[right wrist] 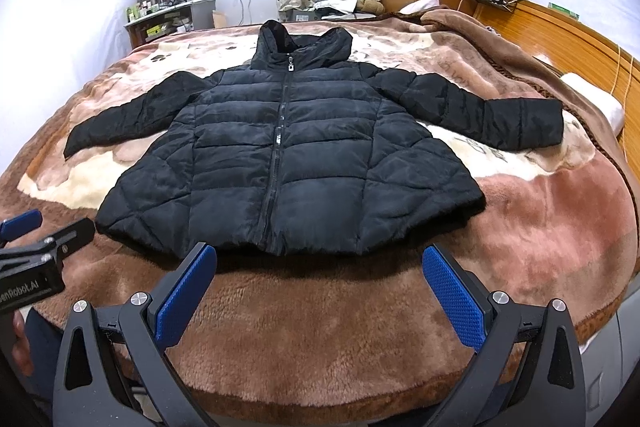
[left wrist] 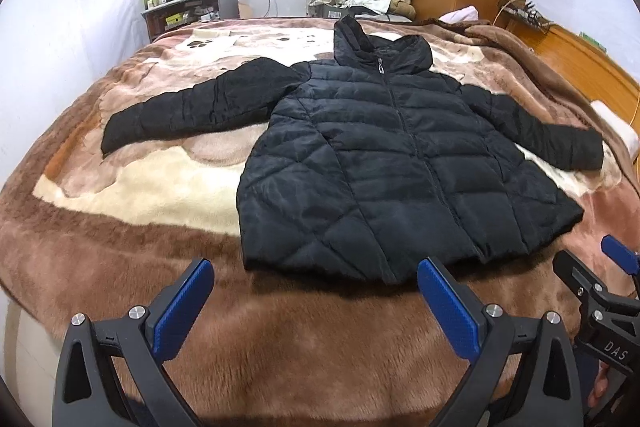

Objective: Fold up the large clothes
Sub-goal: 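Grasp the black jacket sleeve cuff with the left gripper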

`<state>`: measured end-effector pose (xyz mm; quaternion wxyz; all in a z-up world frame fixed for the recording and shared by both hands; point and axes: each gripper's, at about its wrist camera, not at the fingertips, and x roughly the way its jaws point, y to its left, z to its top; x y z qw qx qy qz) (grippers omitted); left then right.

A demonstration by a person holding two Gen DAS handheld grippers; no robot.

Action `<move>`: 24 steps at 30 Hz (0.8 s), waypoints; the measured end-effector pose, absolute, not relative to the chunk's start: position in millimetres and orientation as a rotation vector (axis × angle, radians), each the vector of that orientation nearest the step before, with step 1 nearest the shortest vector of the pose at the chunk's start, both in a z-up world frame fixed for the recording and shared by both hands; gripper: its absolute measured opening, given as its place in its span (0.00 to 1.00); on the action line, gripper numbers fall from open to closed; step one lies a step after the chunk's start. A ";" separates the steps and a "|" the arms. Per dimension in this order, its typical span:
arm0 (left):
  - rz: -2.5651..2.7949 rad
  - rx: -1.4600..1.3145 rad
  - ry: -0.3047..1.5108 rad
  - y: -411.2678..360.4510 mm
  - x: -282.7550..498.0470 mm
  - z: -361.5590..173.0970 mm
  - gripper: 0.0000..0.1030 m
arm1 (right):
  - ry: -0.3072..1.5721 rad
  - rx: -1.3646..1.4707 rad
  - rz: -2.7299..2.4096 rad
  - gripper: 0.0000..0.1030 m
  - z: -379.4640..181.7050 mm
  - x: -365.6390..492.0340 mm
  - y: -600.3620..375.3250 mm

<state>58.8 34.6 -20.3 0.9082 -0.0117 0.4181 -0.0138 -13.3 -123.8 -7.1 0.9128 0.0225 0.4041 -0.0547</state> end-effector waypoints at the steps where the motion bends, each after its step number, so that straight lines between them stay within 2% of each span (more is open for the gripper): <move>1: -0.040 -0.034 0.862 39.7 66.5 -20.7 1.00 | 0.830 0.047 -0.107 0.99 -7.4 -5.7 -123.1; 9: -0.032 -0.098 0.852 105.9 149.3 -28.3 1.00 | 0.799 0.129 0.013 0.99 -11.5 70.3 -116.6; 24: 0.272 -0.380 0.876 274.2 279.8 -73.0 1.00 | 0.821 0.019 0.141 0.99 -45.2 210.8 -67.8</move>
